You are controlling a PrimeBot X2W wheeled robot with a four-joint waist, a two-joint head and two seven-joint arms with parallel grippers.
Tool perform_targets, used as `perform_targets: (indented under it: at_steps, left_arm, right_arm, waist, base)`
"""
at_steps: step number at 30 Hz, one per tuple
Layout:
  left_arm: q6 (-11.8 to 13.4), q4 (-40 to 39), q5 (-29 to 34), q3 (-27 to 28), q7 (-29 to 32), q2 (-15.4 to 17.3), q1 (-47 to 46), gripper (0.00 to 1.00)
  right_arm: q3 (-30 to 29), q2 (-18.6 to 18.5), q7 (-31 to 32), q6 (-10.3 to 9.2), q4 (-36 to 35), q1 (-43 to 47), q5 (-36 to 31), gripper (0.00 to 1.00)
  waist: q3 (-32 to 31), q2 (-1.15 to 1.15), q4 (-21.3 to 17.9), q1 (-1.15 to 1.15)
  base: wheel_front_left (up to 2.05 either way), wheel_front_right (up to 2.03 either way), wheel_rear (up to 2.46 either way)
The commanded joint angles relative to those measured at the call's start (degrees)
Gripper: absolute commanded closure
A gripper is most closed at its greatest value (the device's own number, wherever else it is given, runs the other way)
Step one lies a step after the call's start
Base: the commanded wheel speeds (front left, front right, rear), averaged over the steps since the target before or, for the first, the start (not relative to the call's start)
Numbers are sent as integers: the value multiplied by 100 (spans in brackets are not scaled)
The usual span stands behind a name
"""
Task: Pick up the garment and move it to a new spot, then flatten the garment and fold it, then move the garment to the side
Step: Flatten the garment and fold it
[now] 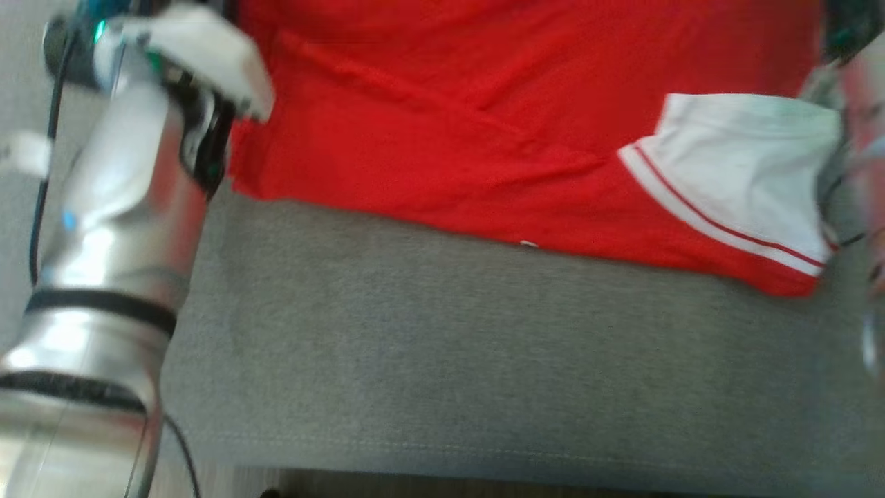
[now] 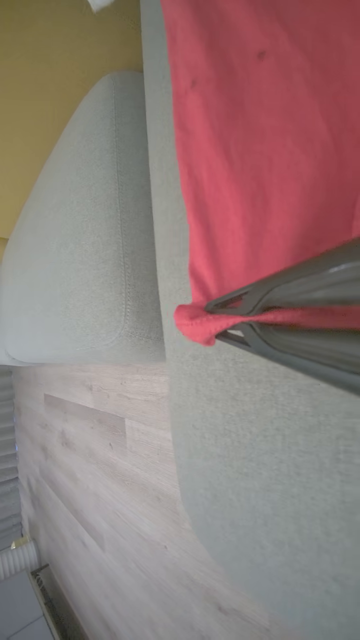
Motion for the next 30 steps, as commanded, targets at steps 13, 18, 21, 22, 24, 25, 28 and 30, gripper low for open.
perform_targets:
  at_steps: [13,18,21,22,24,25,28,30]
  left_arm:
    - [196,-208,-194,655,-57,611,1570,100]
    - [274,-389,-238,919,-57,602,2151,100]
    - [342,-483,-206,1027,-57,538,2408,100]
    - [378,-520,-196,1076,-57,518,2478,100]
    - [464,-613,-141,1171,-57,489,2619,40]
    - [518,-690,-110,1222,-57,454,2697,0]
    - [668,-989,46,1353,-58,348,2978,0]
    - [831,-1432,224,1568,-58,234,3324,0]
  right_arm:
    - [1411,111,-116,-5,-2437,2644,2000,100]
    - [1715,12,-83,-5,-3034,3600,2526,100]
    - [1818,13,-3,-5,-3146,4018,2692,100]
    - [1852,20,44,-5,-3143,4119,2718,100]
    - [1839,49,76,-5,-3096,4257,2757,66]
    - [1818,69,87,-5,-3066,4300,2768,11]
    - [1686,114,39,-5,-3055,4372,2794,0]
    - [1520,116,-13,-5,-3077,4383,2768,0]
  waist:
    - [-950,0,-1014,0]
    - [-1104,0,-1168,0]
    - [-1150,0,-1193,0]
    - [-1159,0,-1194,0]
    - [-1181,0,-1186,0]
    - [-1198,0,-1170,0]
    - [-1260,0,-1098,0]
    - [-1325,0,-1006,0]
  base:
    - [0,0,0]
    - [0,0,0]
    - [0,0,0]
    - [0,0,0]
    - [0,0,0]
    - [0,0,0]
    - [0,0,0]
    - [0,0,0]
